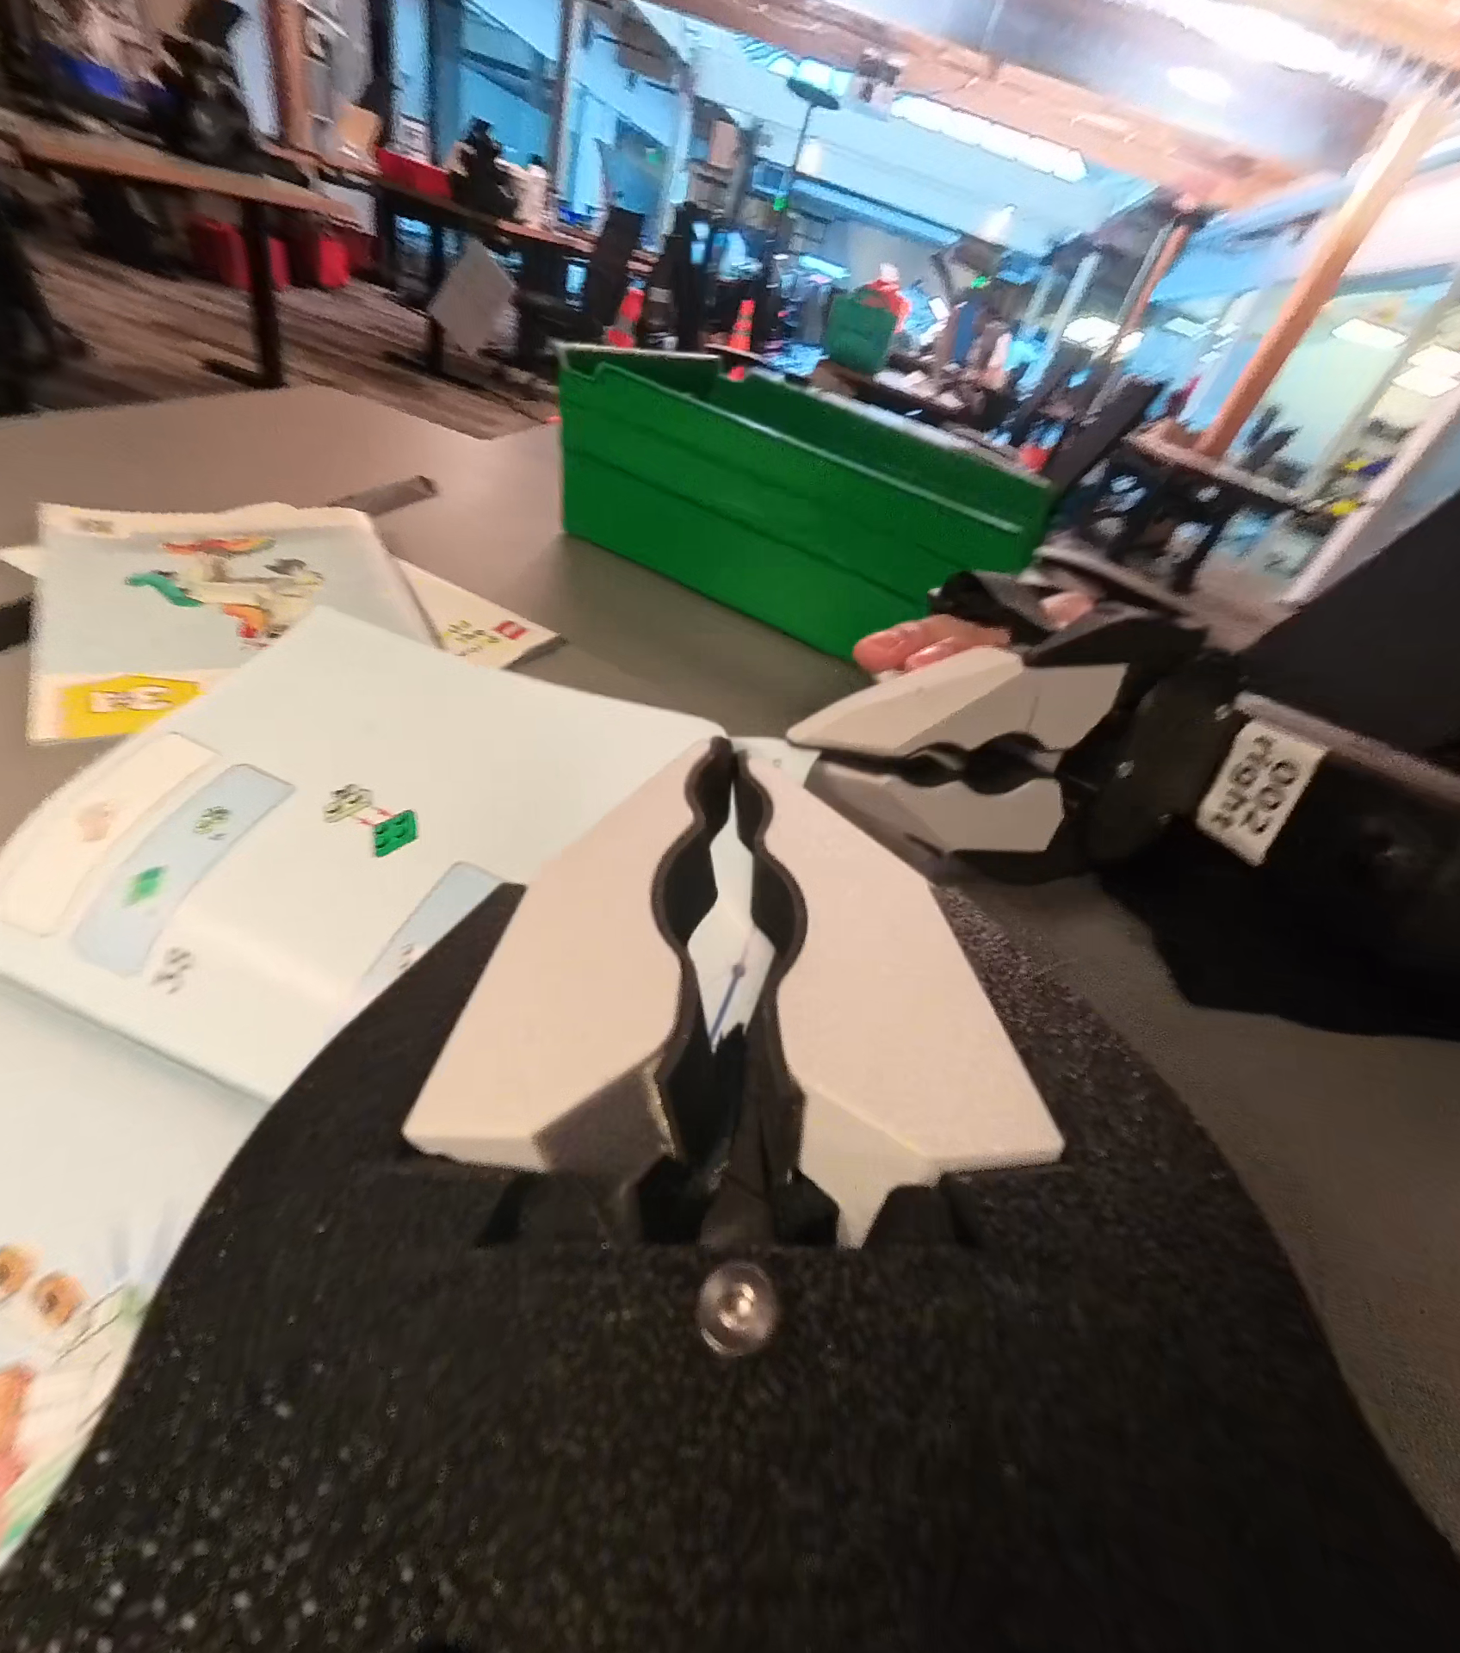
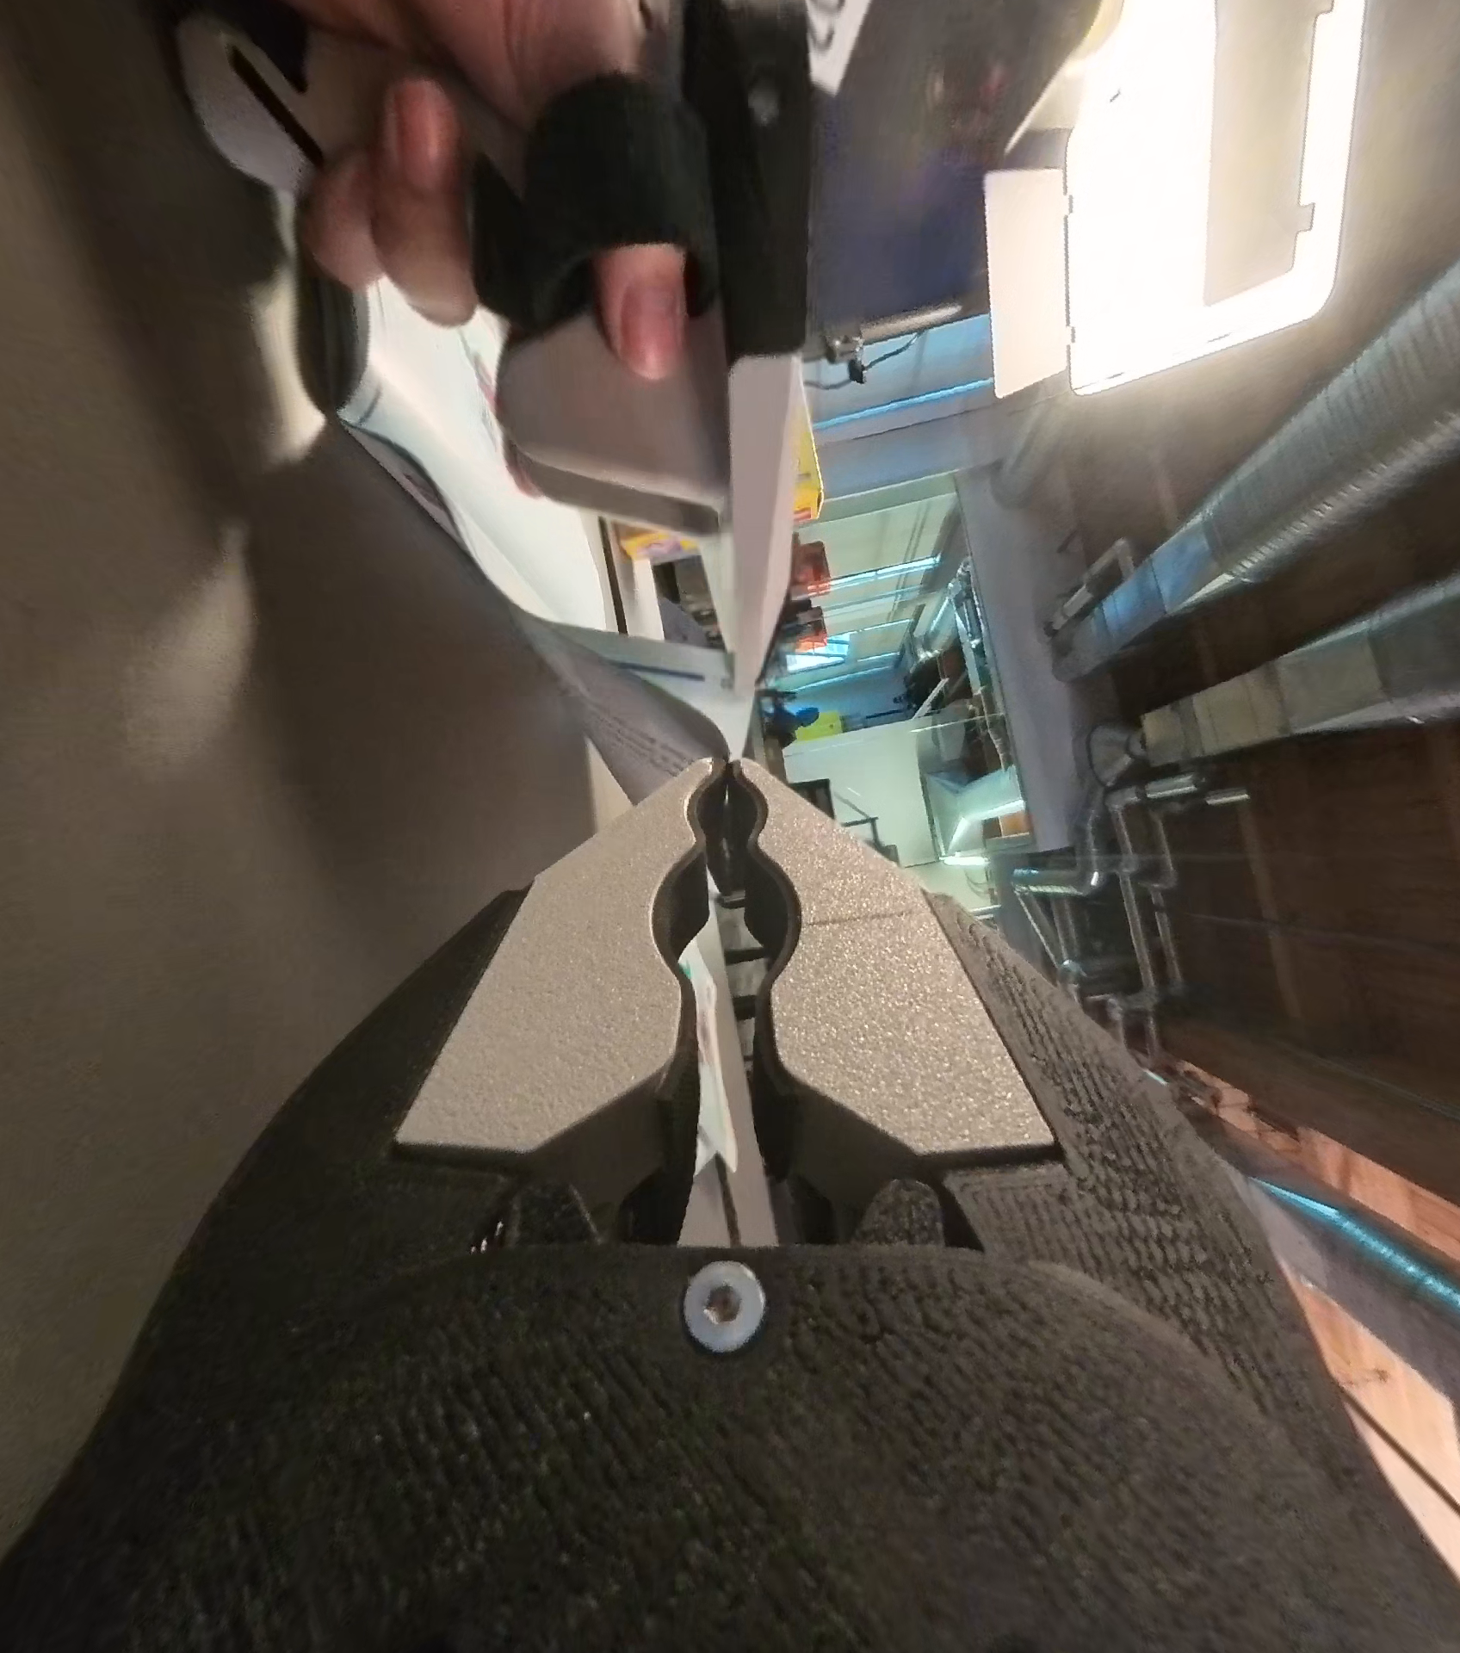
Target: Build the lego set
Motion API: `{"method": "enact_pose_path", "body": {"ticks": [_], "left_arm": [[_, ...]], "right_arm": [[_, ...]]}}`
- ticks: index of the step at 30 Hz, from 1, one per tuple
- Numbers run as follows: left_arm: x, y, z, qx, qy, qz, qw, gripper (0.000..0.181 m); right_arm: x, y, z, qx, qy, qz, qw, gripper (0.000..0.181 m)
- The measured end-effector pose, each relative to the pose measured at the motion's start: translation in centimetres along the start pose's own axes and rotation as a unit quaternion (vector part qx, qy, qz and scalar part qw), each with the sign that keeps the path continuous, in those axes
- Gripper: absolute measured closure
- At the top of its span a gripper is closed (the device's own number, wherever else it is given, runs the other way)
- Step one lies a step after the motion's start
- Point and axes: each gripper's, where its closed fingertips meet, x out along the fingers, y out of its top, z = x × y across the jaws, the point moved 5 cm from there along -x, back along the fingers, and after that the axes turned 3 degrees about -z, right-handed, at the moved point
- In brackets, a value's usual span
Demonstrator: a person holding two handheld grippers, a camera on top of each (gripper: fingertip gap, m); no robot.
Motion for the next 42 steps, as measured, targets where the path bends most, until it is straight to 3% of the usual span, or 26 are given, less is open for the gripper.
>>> {"method": "enact_pose_path", "body": {"ticks": [1,4,8,11,16,20,23,25,30,39,42], "left_arm": [[-0.4,0.0,0.0,0.018,0.027,-0.001,0.999,0.181],[-2.6,0.4,0.0,0.055,0.139,0.013,0.989,0.181],[-6.2,0.5,0.4,0.105,0.282,-0.021,0.953,0.181],[-7.7,-0.8,1.3,0.135,0.323,-0.094,0.932,0.181],[-10.7,-3.3,0.6,0.157,0.428,-0.216,0.863,0.181],[-11.8,-5.0,0.6,0.122,0.438,-0.298,0.839,0.181],[-12.4,-5.1,1.0,0.113,0.449,-0.318,0.827,0.181],[-12.7,-4.7,1.4,0.109,0.447,-0.308,0.833,0.173],[-14.6,-2.6,3.3,0.130,0.456,-0.240,0.847,0.156],[-18.4,1.4,4.4,0.165,0.446,0.017,0.879,0.148],[-17.5,2.0,5.5,0.198,0.414,0.093,0.883,0.151]], "right_arm": [[0.0,-0.1,0.0,0.003,0.000,0.000,1.000,0.181],[-0.1,-0.3,0.1,0.011,0.000,-0.002,1.000,0.181],[0.0,-0.6,0.0,0.024,0.004,-0.004,1.000,0.181],[0.3,-1.1,-0.1,0.042,0.008,-0.007,0.999,0.181],[0.5,-1.9,-0.6,0.060,0.032,-0.026,0.997,0.181],[0.2,-2.6,-1.1,0.074,0.057,-0.049,0.994,0.181],[-0.4,-2.7,-1.6,0.070,0.061,-0.068,0.993,0.181],[-1.0,-2.5,-1.6,0.068,0.047,-0.074,0.994,0.181],[-3.0,-2.5,-1.2,0.079,0.015,-0.111,0.991,0.151],[-6.2,-2.6,2.9,0.245,-0.123,-0.109,0.956,0.136],[-6.0,-2.8,3.3,0.263,-0.140,-0.109,0.949,0.136]]}}
